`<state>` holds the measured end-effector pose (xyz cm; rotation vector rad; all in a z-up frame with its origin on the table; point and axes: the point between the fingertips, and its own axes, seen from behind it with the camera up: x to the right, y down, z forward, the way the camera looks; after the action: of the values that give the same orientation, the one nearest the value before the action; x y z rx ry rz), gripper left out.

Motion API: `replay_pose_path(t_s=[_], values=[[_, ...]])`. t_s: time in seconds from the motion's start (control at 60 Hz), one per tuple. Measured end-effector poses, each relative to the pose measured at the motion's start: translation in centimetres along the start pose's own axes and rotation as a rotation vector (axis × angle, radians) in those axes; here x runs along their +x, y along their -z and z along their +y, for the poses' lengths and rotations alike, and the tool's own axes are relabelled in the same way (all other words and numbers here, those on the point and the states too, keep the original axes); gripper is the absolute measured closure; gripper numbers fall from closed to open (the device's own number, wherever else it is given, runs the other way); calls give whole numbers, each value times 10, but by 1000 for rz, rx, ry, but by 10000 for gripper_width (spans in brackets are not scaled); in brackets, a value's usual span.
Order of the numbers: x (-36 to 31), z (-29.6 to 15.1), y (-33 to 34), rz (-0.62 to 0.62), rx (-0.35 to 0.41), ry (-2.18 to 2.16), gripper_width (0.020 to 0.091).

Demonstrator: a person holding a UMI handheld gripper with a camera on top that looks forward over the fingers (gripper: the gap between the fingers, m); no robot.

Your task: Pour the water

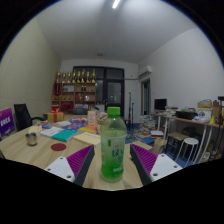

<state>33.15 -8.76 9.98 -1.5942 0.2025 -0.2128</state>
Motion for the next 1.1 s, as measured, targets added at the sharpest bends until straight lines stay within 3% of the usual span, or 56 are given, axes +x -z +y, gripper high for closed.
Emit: replay_pose_path(t_s=[0.25,0.317,0.333,0.533,0.717,0.8,0.817,1.017,1.1], values=[[-5,14,-61,-10,-5,3,315],[-4,18,-68,7,-10,23,573],[-2,20,-69,11,-14,25,604],[1,24,-69,20,-27,-58,609],[-13,11,-63,25,-27,52,675],[-42,-12,-66,7,19,131,695],[-47,-18,-67,8,25,151,725],[-125,-94,-88,-2,77,588,728],[-190,-100,-108,-9,110,909,726]])
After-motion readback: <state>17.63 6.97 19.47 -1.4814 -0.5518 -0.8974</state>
